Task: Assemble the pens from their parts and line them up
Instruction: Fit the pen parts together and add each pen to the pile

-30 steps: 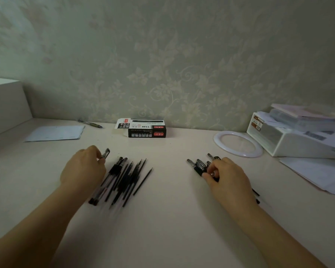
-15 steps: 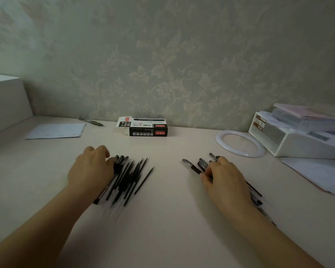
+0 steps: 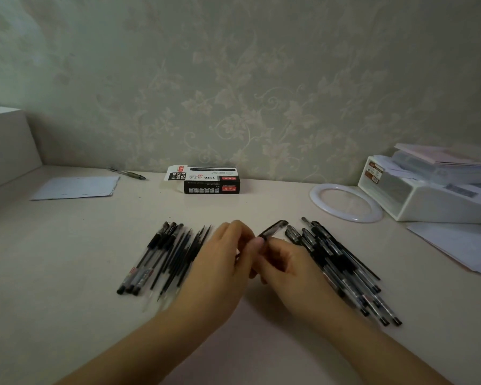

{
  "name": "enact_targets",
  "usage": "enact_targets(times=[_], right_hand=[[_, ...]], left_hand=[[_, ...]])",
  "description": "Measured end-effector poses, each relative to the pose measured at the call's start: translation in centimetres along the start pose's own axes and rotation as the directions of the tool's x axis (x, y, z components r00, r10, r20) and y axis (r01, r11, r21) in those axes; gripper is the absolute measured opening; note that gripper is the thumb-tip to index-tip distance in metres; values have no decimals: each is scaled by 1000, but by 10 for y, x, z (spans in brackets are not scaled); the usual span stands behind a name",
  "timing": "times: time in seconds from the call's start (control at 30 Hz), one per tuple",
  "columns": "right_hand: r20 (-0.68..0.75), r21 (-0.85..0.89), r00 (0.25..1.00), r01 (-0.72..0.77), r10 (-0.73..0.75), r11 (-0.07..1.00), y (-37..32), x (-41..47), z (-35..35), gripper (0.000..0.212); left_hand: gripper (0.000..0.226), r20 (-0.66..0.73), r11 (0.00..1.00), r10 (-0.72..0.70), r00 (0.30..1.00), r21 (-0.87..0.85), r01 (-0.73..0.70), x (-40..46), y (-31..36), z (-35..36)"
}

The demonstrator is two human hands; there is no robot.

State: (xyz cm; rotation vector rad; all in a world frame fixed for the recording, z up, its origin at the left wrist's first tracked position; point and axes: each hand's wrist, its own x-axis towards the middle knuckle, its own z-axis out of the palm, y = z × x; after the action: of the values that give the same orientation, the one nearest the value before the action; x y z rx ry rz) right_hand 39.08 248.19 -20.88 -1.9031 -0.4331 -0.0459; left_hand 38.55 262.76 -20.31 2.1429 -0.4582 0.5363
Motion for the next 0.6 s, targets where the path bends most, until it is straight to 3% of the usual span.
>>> enact_targets(times=[0.07, 0.17, 0.23, 0.37, 0.6], right_hand=[[-41, 19, 999, -22, 23, 1000, 2, 1, -1, 7], [-50, 201, 996, -60, 71, 978, 6, 4, -7, 18], [-77, 272, 995, -44, 68, 961, 7, 7, -12, 10], [-102, 199, 993, -30, 52, 979, 13, 9, -12, 12], [-83, 195, 996, 2, 14, 981, 10, 7, -9, 20]], left_hand=[[31, 66, 981, 50, 997, 186, -62, -1, -1, 1], [30, 115, 921, 68, 991, 374, -106, 2, -8, -3], [24, 169, 905, 84, 982, 399, -146, 5, -12, -5], [20, 260, 890, 86, 962, 413, -191, 5, -14, -3], [32, 222, 833, 170, 960, 489, -260, 9, -18, -9]])
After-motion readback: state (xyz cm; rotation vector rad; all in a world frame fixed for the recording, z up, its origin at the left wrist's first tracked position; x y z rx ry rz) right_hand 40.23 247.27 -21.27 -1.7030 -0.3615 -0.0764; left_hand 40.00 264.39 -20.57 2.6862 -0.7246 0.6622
